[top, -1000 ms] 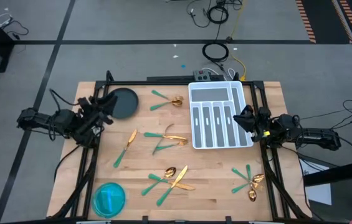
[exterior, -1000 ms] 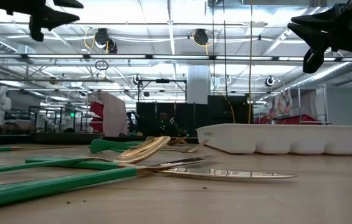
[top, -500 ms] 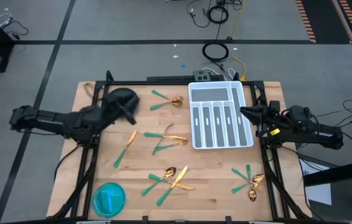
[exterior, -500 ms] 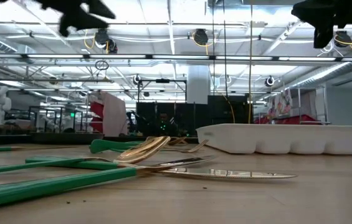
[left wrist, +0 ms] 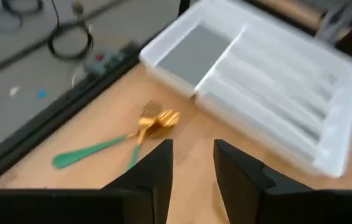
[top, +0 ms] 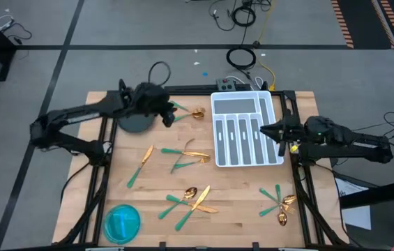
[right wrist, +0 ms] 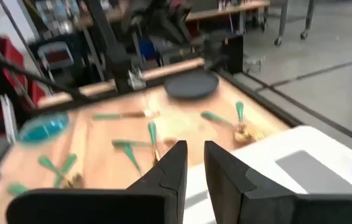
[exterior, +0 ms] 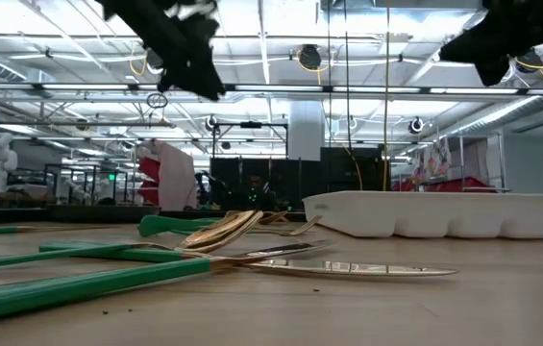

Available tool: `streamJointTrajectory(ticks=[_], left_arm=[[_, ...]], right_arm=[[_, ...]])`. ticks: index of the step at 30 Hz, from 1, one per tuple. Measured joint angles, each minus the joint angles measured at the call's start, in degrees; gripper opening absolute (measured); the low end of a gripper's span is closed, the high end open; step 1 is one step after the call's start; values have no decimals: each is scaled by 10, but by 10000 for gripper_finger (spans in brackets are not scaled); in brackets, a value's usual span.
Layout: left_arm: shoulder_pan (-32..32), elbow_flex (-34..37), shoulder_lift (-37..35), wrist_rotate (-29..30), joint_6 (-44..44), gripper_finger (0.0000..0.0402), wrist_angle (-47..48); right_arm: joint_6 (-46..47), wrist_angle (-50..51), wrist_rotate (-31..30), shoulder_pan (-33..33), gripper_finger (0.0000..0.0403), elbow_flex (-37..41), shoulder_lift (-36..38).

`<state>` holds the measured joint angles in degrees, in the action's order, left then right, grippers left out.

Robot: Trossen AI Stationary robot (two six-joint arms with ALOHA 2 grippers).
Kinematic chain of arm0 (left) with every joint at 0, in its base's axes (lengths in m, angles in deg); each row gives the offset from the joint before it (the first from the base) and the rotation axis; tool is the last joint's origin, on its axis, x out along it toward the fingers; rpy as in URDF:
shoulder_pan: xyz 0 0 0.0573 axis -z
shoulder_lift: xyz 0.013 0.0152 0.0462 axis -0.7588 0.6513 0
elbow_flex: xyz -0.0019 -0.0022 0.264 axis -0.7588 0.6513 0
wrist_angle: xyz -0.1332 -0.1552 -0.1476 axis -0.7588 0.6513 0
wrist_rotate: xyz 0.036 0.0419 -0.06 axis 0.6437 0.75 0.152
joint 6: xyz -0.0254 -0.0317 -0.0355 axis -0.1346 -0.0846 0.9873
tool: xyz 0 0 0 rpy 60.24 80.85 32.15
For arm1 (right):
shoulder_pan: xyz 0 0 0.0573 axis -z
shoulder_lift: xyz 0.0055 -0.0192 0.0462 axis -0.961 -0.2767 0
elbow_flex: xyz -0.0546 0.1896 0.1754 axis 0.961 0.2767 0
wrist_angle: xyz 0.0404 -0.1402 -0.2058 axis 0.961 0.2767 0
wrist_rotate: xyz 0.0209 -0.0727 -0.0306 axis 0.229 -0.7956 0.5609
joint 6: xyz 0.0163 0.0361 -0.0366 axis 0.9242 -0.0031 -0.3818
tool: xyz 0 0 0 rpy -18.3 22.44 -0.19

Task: Sort silverware
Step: Put the green fork into the silverware tray

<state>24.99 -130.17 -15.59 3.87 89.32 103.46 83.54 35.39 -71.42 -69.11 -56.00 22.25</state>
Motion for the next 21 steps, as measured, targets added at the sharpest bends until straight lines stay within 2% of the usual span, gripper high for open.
streamJointTrajectory(ticks=[3,7,14,21], left_arm=[[-31,-41,54,-15,-65,121,38],[-49,-94,121,-45,-150,122,67],[-54,-173,225,-40,-214,152,136],[-62,-185,304,-34,-220,191,151]], right_arm=[[-2,8,9,0,53,0,-14],[0,26,17,0,82,0,-27],[1,54,10,0,145,0,-36],[2,68,-3,0,164,0,-36]])
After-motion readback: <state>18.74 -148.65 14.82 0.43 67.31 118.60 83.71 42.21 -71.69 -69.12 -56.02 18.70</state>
